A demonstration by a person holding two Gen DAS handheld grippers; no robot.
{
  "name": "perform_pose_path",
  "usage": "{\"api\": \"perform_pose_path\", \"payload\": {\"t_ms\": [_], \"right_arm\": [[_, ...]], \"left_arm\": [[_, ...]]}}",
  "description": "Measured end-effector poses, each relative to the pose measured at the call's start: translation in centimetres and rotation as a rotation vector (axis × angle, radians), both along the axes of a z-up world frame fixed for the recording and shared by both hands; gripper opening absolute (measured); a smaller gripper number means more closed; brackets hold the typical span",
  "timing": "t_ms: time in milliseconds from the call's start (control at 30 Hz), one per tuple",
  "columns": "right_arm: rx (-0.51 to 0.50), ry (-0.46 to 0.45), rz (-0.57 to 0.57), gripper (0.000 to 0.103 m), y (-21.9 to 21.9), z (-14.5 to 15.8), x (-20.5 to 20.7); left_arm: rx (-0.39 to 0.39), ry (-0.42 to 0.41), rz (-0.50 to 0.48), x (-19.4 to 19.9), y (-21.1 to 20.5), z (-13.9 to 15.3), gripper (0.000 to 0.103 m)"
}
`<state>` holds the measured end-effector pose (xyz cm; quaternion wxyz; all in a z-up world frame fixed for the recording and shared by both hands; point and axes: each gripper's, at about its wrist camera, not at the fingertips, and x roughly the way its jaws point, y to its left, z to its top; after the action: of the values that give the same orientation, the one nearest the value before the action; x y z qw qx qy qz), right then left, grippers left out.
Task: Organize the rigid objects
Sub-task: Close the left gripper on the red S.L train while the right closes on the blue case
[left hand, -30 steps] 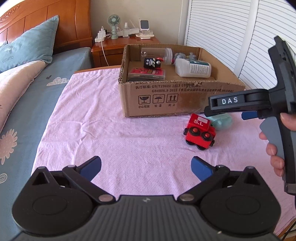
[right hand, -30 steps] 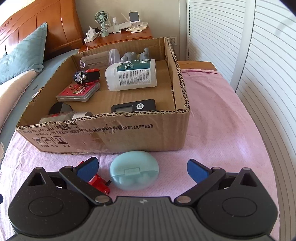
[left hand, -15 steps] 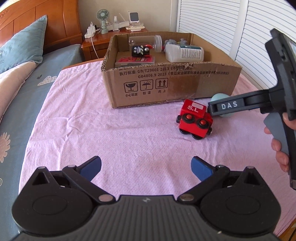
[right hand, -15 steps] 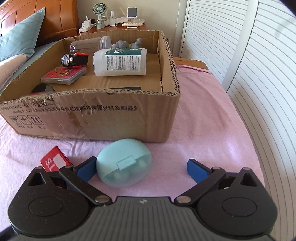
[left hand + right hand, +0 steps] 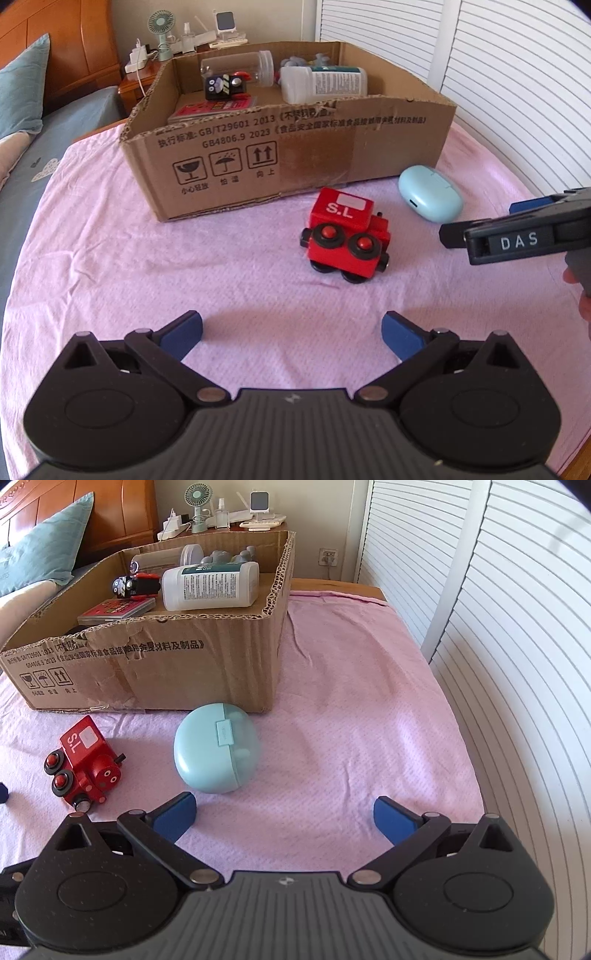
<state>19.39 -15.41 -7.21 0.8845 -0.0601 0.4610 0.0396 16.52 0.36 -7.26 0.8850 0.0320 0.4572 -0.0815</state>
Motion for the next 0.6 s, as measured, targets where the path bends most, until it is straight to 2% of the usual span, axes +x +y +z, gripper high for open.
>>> {"api": "perform_pose_path", "payload": {"t_ms": [433, 500, 600], "right_arm": [[0.006, -0.019, 0.065, 0.103, -0.7, 0.0, -0.5], [0.006, -0.02, 0.068, 0.103, -0.7, 0.0, -0.5], [0.007, -0.025, 0.07, 0.103, -0.7, -0.1, -0.6]], "left_arm": [[-0.005, -0.065, -0.092, 3.1, -1.0, -0.4, 0.102], [-0.007, -0.072, -0.1, 3.4, -1.3, -0.3, 0.099], [-0.011, -0.097, -0.119, 3.6, -1.7, 0.0, 0.085]]}}
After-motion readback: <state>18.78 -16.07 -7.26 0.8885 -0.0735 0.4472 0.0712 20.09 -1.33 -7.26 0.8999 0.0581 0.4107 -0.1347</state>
